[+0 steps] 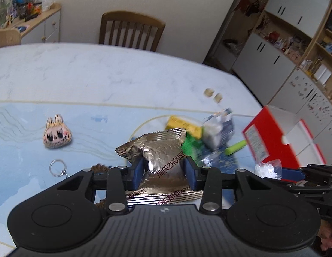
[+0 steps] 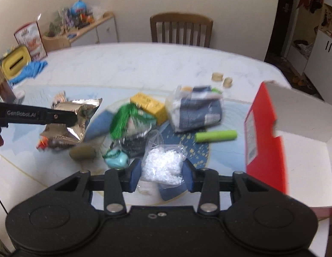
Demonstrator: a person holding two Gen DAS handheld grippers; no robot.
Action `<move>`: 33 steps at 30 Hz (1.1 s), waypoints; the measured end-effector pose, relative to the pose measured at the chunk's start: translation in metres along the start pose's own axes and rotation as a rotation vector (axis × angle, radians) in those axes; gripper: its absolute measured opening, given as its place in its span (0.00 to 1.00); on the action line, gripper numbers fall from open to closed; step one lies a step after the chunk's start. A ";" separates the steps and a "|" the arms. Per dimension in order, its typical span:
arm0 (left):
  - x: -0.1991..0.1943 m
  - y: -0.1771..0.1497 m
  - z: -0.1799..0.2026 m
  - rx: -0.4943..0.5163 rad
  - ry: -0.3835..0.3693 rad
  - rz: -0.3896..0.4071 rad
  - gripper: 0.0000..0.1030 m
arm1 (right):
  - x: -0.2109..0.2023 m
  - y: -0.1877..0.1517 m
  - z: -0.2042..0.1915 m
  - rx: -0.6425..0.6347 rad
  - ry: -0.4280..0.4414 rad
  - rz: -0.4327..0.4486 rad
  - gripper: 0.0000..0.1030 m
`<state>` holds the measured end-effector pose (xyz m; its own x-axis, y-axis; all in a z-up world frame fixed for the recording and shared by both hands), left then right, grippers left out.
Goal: Organize objects
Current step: 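Carry the foil bag and bead bag into the cardboard box with both tools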
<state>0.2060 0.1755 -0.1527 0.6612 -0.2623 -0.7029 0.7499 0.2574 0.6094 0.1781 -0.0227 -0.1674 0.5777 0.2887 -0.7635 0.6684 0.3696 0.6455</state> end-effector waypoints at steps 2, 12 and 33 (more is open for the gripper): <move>-0.009 0.006 0.011 0.014 -0.020 0.010 0.39 | -0.015 0.006 0.007 0.002 -0.003 0.025 0.39; -0.021 0.017 0.092 0.110 -0.088 0.031 0.39 | -0.070 0.023 0.073 0.045 -0.040 0.105 0.39; 0.074 -0.004 0.306 0.261 -0.119 -0.049 0.39 | -0.080 -0.027 0.255 0.068 -0.104 0.089 0.39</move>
<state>0.2584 -0.1298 -0.0948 0.6104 -0.3794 -0.6953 0.7510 -0.0019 0.6603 0.2328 -0.2809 -0.1185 0.6791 0.2238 -0.6991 0.6403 0.2851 0.7132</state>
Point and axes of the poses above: each gripper's, at about its wrist camera, not at the fingertips, and x roughly the way its jaws point, z to its right, y to its top, the point moved 10 cm from there along x, roughly the way its jaws point, and after that the axes turned 6 degrees about -x, right-handed, at the moved point
